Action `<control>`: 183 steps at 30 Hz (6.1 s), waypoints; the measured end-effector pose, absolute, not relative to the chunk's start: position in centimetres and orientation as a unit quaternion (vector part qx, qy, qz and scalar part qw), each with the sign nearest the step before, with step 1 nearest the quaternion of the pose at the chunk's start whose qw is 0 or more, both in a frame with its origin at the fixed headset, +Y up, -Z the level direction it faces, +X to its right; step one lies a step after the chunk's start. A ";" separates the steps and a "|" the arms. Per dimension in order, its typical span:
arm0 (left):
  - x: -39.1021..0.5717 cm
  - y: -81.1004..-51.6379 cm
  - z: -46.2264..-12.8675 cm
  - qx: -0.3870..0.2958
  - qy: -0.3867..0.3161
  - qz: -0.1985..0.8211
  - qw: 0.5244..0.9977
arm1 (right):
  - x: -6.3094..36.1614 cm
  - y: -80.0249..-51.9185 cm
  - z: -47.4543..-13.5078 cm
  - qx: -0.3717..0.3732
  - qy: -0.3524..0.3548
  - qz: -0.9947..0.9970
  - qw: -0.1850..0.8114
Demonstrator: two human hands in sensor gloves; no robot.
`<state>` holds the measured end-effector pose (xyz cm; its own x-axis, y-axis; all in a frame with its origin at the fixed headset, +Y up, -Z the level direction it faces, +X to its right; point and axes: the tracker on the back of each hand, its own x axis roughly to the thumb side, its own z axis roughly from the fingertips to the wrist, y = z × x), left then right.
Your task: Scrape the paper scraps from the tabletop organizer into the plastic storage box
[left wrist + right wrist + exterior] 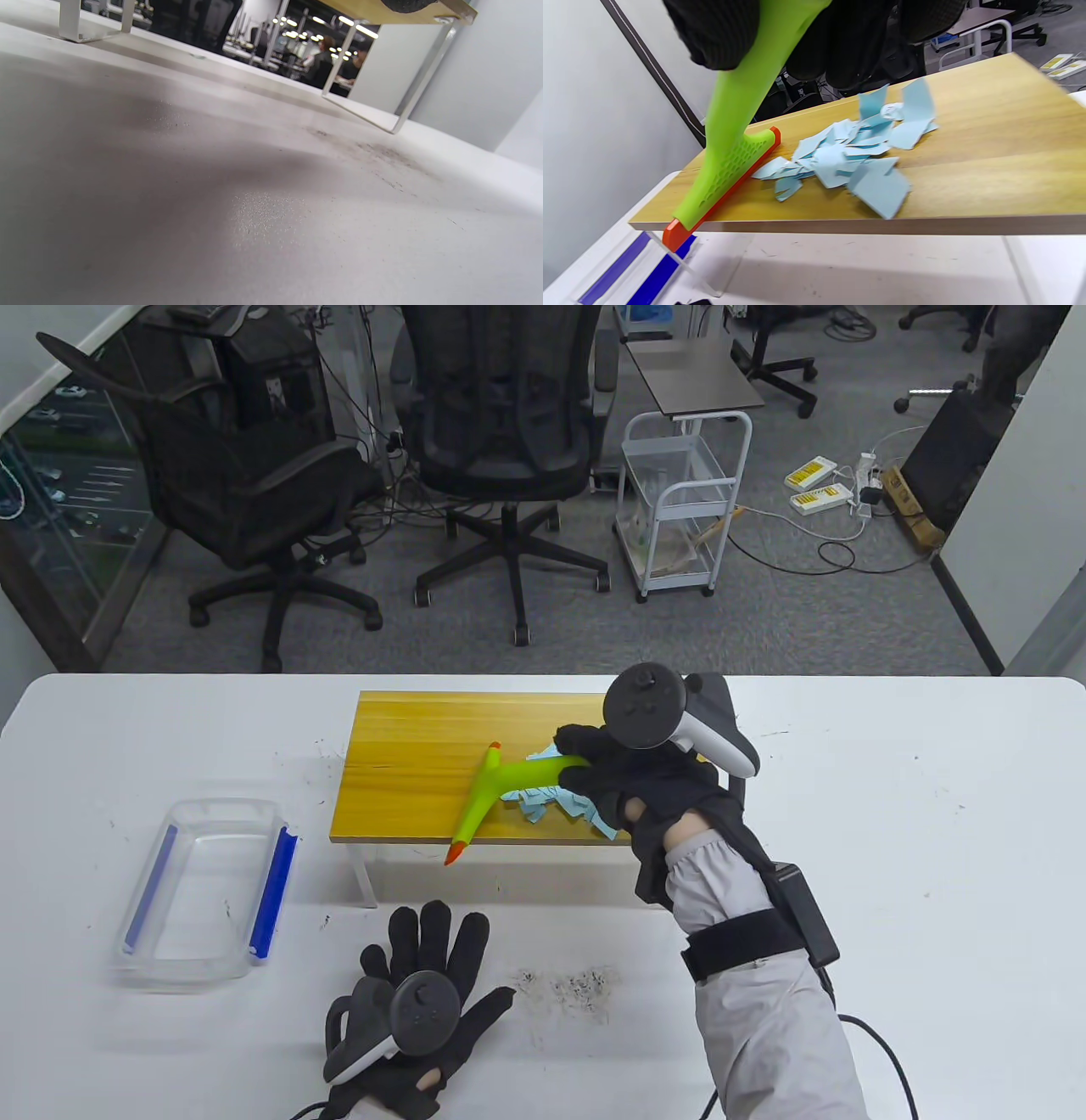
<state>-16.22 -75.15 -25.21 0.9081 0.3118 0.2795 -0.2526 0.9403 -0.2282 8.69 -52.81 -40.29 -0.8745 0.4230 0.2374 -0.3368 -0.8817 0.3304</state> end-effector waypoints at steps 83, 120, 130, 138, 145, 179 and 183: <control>-18.9 -73.7 -24.9 -0.104 -0.026 0.178 0.978 | 27.6 -75.2 -27.0 -0.268 -0.205 0.920 0.200; -38.7 -77.1 -25.7 -0.012 0.508 0.476 0.718 | 30.0 -75.1 -25.8 -0.285 -0.223 0.878 0.312; -41.5 -74.9 -23.3 0.099 0.506 0.508 0.690 | 29.9 -75.0 -25.7 -0.288 -0.218 0.876 0.320; -44.1 -68.4 -21.4 0.071 0.398 0.441 0.801 | 29.9 -75.1 -25.8 -0.286 -0.215 0.878 0.319; -41.9 -66.6 -19.9 -0.019 0.298 0.493 0.817 | 29.8 -75.1 -25.7 -0.289 -0.216 0.879 0.313; -15.2 -75.3 -30.2 -0.079 0.099 0.618 0.776 | 29.1 -75.2 -26.2 -0.272 -0.209 0.888 0.304; -15.4 -75.8 -30.3 -0.074 0.093 0.614 0.780 | 28.6 -74.8 -26.3 -0.265 -0.212 0.892 0.297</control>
